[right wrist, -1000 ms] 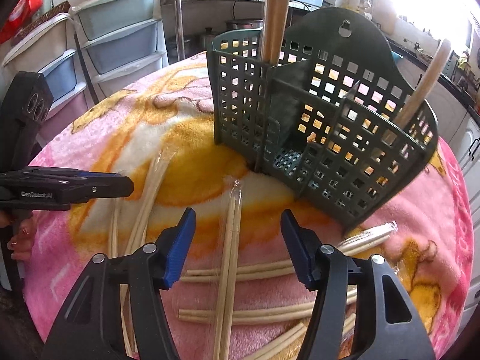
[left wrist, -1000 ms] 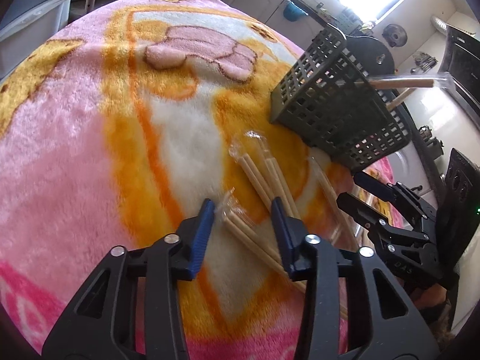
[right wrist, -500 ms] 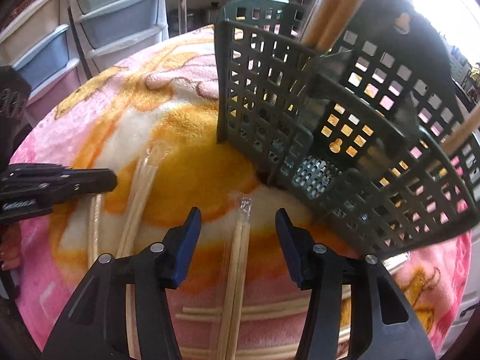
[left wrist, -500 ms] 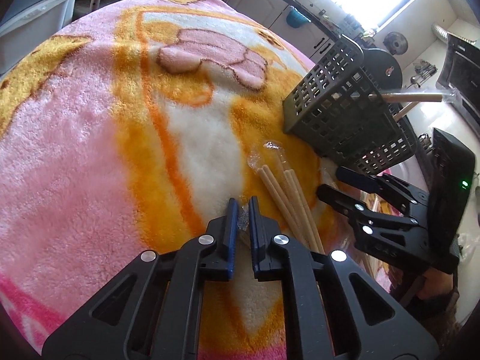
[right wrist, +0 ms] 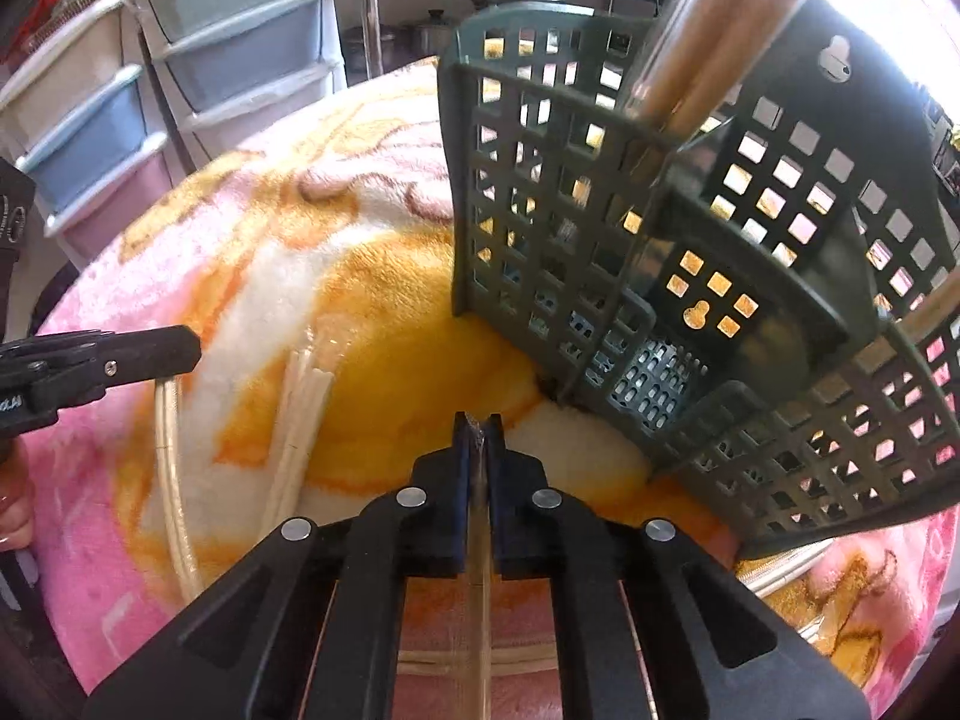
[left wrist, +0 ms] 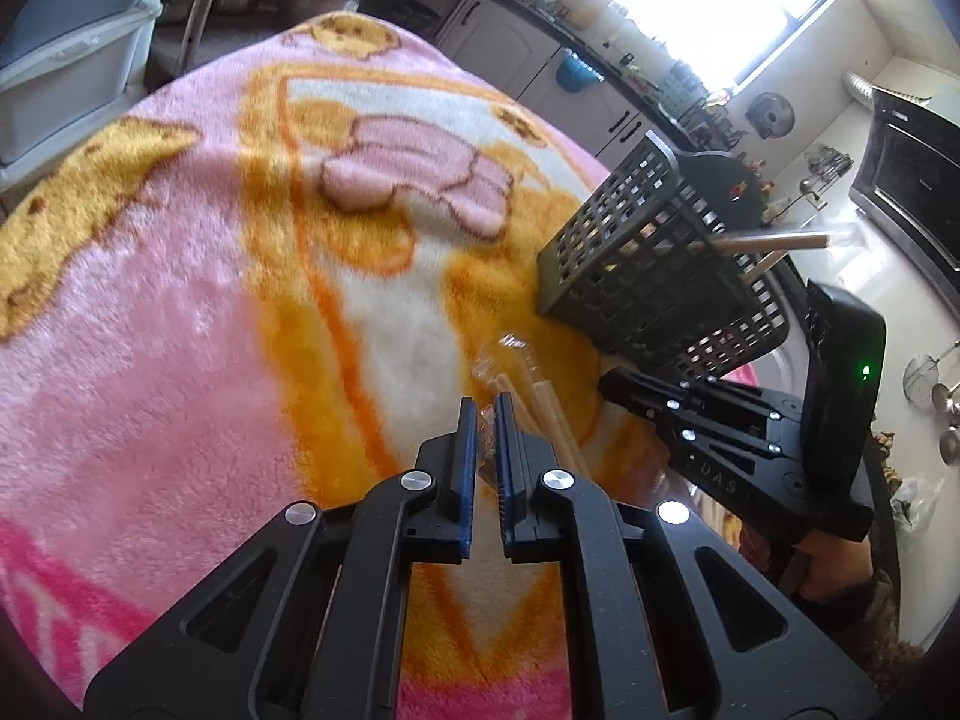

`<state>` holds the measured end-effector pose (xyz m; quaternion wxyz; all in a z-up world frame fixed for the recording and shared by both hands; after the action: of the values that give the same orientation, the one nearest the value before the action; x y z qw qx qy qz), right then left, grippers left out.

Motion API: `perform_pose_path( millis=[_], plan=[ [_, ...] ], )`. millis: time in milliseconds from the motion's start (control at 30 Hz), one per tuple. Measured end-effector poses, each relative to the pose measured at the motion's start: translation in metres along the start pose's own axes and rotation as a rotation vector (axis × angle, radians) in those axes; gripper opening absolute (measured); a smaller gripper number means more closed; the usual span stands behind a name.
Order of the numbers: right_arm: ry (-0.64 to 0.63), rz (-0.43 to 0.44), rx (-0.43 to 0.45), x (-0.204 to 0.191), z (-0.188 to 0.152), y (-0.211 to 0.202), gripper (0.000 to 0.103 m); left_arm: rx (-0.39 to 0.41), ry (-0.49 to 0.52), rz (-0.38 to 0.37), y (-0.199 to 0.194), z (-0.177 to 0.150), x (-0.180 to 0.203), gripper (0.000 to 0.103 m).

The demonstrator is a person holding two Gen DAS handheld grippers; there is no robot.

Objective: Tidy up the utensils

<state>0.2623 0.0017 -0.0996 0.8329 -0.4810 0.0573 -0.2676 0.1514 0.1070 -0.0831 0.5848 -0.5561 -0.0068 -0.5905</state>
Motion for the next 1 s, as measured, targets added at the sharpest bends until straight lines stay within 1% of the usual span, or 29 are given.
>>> perform_pose_path(
  millis=[133, 233, 267, 467, 733, 900, 1000],
  plan=[
    [0.017, 0.017, 0.057, 0.0, 0.001, -0.019, 0.005, 0.028, 0.019, -0.022, -0.01, 0.003, 0.011, 0.003],
    [0.033, 0.027, 0.116, 0.001, 0.001, -0.041, 0.005, 0.048, 0.034, -0.041, -0.019, 0.005, 0.02, 0.003],
    [0.05, 0.011, 0.141, 0.003, 0.0, -0.048, 0.005, 0.053, 0.038, -0.048, -0.02, 0.006, 0.023, 0.003],
    [0.115, 0.023, 0.288, 0.006, -0.011, -0.097, 0.005, 0.079, 0.078, -0.11, -0.035, 0.008, 0.051, 0.002],
    [0.223, -0.054, 0.467, 0.016, -0.027, -0.159, 0.005, 0.084, 0.164, -0.21, -0.046, 0.004, 0.102, 0.002],
    [0.261, -0.098, 0.546, 0.023, -0.037, -0.186, 0.005, 0.071, 0.222, -0.263, -0.048, -0.004, 0.131, 0.001],
    [0.276, -0.12, 0.575, 0.026, -0.043, -0.197, 0.005, 0.062, 0.252, -0.289, -0.049, -0.008, 0.147, 0.001]
  ],
)
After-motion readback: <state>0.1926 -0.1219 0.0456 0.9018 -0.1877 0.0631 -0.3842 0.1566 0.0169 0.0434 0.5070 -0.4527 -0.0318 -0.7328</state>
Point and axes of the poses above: each gripper's, at about its wrist camera, not at the fingertips, and y roughly the way its jaws point, x to its right, z to its top, the point moved 4 cm from there along y, roughly the way its jaws point, and after that the axes turned 14 degrees about -y, right-handed, at the moved point
